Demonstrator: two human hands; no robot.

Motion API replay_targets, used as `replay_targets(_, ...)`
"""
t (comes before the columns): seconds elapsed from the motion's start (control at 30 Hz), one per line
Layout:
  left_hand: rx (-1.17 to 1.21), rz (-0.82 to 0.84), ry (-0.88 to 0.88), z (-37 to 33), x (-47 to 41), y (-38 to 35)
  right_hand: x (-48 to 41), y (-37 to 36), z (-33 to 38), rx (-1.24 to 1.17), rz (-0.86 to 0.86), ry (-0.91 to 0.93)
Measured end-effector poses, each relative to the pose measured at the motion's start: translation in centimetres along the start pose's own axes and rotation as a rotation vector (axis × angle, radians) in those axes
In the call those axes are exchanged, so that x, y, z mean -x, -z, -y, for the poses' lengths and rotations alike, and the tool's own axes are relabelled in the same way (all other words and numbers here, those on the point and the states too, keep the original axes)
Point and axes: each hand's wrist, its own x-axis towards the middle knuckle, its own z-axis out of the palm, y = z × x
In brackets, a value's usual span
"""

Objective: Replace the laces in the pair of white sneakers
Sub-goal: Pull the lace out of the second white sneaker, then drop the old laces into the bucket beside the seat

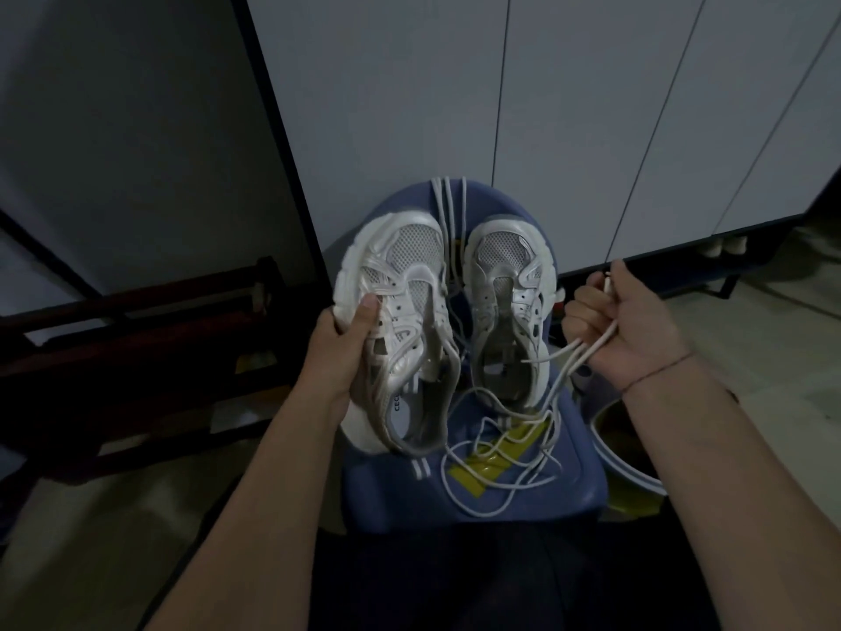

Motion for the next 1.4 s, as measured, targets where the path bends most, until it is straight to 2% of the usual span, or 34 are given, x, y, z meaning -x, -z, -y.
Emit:
replay_targets(0.33, 0.237, -0.006, 0.237, 4.7, -4.6, -1.6, 0.7, 0.7, -0.1, 0.027, 0.048, -0.046)
replay_targets(0.53, 0.213, -0.001, 0.239, 6.4, -6.7, -2.2, 1.0, 1.0, 0.4, 0.047, 0.009, -0.049)
replay_targets(0.63, 0.190, -0.064, 0.250, 5.9, -6.6, -2.2, 1.0, 0.6, 0.3, 0.090, 0.013, -0.009)
replay_targets(0.7, 0.070, -0.204, 0.164, 5.0, -6.2, -2.3, 0.9, 0.3, 0.0, 0.077, 0.012, 0.020)
replay_targets(0.77, -0.166, -0.355, -0.116, 3.3, -4.6, -2.6, 0.8, -0.1, -0.3, 0.045, 0.008, 0.038)
replay_targets(0.8, -0.245, -0.375, -0.280, 2.2, -3.0, -3.3, 0.8, -0.3, -0.4, 0.018, 0.014, 0.042)
replay_targets(0.83, -0.278, -0.323, -0.404, 1.0, -1.1, -4.3, 0.7, -0.5, -0.5, -0.025, 0.025, 0.042)
replay_targets(0.87, -0.274, -0.189, -0.471, 0.0, 1.0, -5.4, 0.7, -0.6, -0.5, -0.082, 0.038, 0.038)
replay_targets(0.9, -0.278, 0.017, -0.456, -0.6, 3.2, -6.7, 0.6, -0.8, -0.6, -0.142, 0.050, 0.033)
replay_targets(0.97, -0.286, 0.471, -0.265, -0.8, 7.0, -8.8, 0.6, -1.0, -0.6, -0.215, 0.054, 0.036)
replay_targets(1.0, -0.278, 0.638, -0.168, -0.3, 8.0, -9.6, 0.6, -1.0, -0.5, -0.217, 0.050, 0.049)
replay_targets(1.07, -0.262, 0.811, -0.043, 0.9, 8.4, -10.3, 0.8, -0.9, 0.0, -0.202, 0.045, 0.066)
replay_targets(1.17, -0.357, 0.933, -0.051, 1.6, 7.6, -9.8, 1.0, 0.1, 1.2, -0.193, 0.042, 0.053)
replay_targets(1.23, -0.382, 0.960, -0.083, 1.7, 7.0, -9.4, 1.5, 1.0, 2.1, -0.040, 0.039, 0.054)
replay_targets(1.4, -0.224, 0.790, -0.075, 0.3, 5.4, -8.4, 4.1, 2.3, 1.7, 0.964, -0.012, 0.053)
